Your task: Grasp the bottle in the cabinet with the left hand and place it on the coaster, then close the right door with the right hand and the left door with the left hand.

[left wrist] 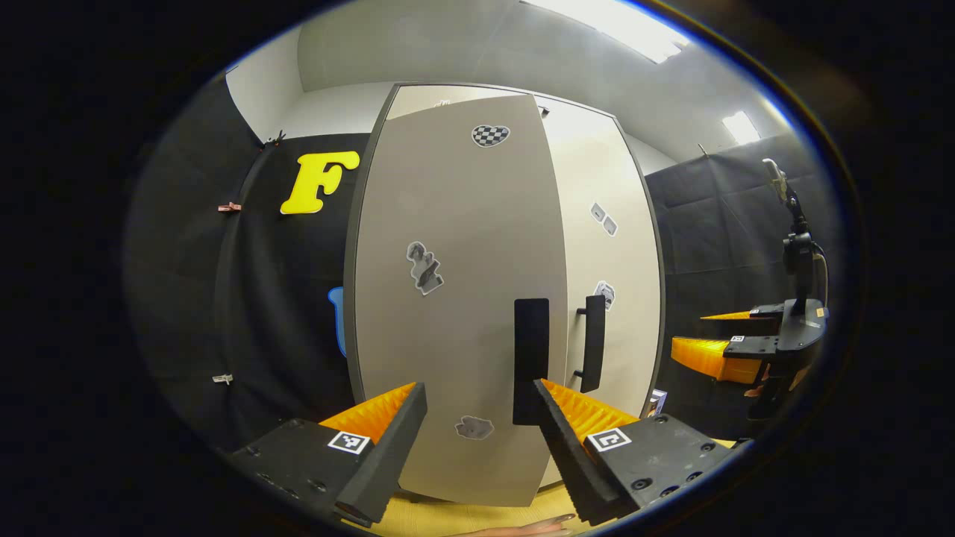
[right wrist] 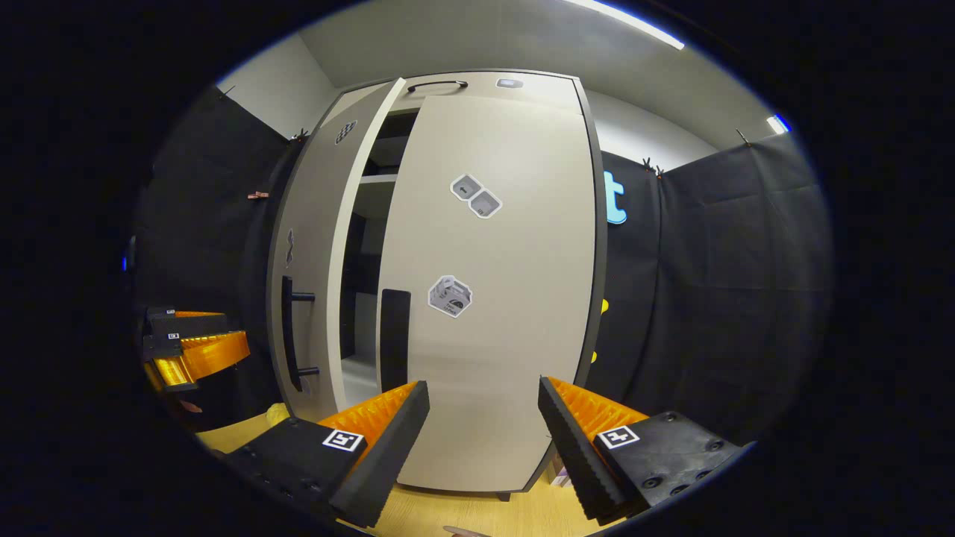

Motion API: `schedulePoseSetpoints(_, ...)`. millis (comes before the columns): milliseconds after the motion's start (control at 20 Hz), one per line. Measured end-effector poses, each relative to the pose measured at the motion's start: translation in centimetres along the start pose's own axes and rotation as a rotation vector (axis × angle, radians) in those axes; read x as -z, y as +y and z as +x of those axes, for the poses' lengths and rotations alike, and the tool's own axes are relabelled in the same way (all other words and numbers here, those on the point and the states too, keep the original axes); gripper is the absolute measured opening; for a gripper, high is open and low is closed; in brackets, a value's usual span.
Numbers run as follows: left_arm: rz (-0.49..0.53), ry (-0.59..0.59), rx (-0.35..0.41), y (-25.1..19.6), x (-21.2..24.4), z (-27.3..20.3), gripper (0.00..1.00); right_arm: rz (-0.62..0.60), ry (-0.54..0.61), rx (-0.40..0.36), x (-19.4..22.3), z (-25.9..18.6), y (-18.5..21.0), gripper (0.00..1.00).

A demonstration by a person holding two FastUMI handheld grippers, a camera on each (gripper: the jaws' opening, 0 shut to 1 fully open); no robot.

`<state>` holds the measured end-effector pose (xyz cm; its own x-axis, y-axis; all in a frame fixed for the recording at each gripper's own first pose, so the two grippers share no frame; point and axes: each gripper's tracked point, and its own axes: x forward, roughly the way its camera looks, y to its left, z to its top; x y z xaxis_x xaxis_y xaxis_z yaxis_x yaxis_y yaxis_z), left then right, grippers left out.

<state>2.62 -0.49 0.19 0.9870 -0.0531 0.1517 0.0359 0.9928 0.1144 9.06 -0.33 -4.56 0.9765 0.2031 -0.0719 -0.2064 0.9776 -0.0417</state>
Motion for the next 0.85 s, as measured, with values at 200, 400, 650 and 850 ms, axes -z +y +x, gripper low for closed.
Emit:
schedulePoseSetpoints(200,0.011,0.008,-0.010,-0.2,0.2,0.1,0.90,0.006,0.001,-0.016,0.1,0.1,0.2,0.98)
schedulePoseSetpoints(400,0.007,0.013,-0.008,-0.6,0.2,0.2,0.90,0.011,0.000,-0.011,0.0,0.1,-0.2,0.97)
schedulePoseSetpoints(650,0.016,0.014,-0.006,-0.9,0.2,0.0,0.90,0.029,0.006,-0.015,0.1,0.0,-0.5,0.98)
schedulePoseSetpoints(850,0.005,0.021,0.019,-1.7,0.5,-0.2,0.90,0.015,-0.002,-0.015,0.0,-0.1,-0.9,0.98)
